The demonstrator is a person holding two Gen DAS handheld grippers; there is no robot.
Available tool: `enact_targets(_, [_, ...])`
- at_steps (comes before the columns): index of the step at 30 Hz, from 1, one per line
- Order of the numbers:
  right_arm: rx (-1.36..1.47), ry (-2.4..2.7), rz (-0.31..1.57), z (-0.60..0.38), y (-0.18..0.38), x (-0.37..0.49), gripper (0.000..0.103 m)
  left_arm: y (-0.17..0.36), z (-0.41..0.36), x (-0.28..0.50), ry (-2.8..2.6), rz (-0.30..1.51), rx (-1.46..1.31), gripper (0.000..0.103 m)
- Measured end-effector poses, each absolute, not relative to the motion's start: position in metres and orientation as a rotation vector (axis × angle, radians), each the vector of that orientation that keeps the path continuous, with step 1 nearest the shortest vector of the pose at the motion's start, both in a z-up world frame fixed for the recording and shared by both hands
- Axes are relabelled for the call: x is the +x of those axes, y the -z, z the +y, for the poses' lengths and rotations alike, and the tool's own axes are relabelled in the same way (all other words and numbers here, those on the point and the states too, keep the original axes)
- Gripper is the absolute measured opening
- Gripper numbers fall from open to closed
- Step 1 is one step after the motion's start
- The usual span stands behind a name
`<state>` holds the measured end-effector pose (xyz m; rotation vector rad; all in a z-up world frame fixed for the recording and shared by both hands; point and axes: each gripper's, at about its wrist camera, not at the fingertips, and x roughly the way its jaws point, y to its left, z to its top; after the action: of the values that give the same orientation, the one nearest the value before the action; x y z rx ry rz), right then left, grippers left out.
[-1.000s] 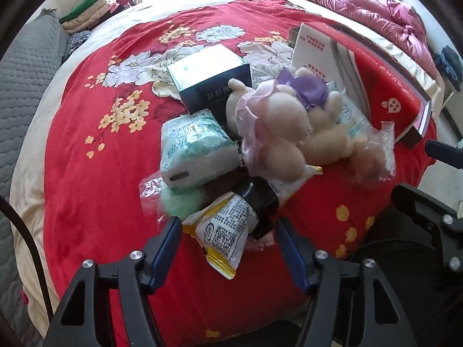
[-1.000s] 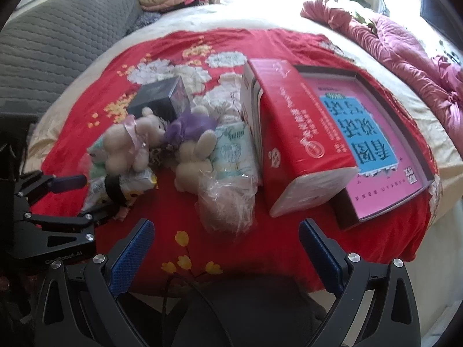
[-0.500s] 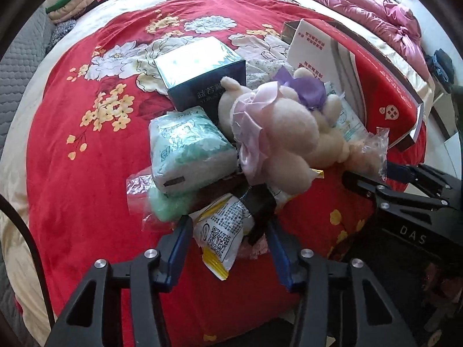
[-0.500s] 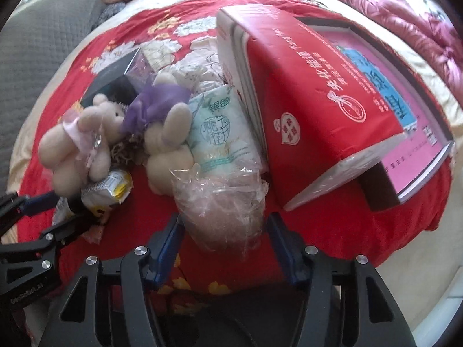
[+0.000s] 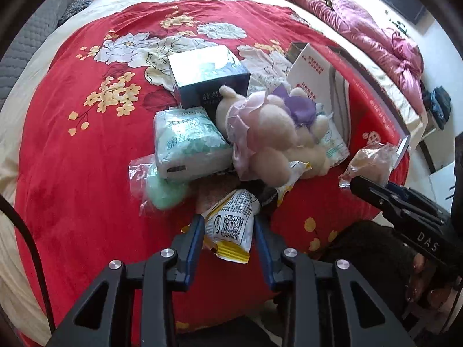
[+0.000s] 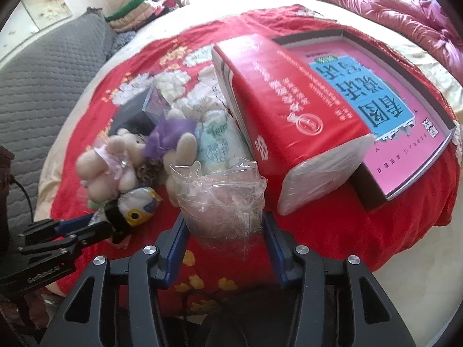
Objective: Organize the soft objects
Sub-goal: 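Lift and carry the snack packet and plastic bag over the pink box tray with both tools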
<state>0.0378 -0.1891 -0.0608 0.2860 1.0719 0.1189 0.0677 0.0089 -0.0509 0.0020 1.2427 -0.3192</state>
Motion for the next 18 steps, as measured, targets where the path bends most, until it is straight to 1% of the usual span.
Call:
enact_targets(6, [0.269, -0.15, 1.038, -0.187, 0.052, 0.031, 0.051, 0.048, 0.009, 0.065, 0.301, 1.24, -0.051, 0.034])
enact_targets(13, [0.268, -0.158, 1.058, -0.186, 0.058, 0.035, 0.051, 0.059, -0.022, 0.063, 0.341, 1.242, 0.071, 0.035])
enact_targets(18, [0.286, -0.152, 1.064, -0.19, 0.06, 0.037, 0.051, 0.066, -0.026, 0.07, 0.347, 1.268, 0.092, 0.037])
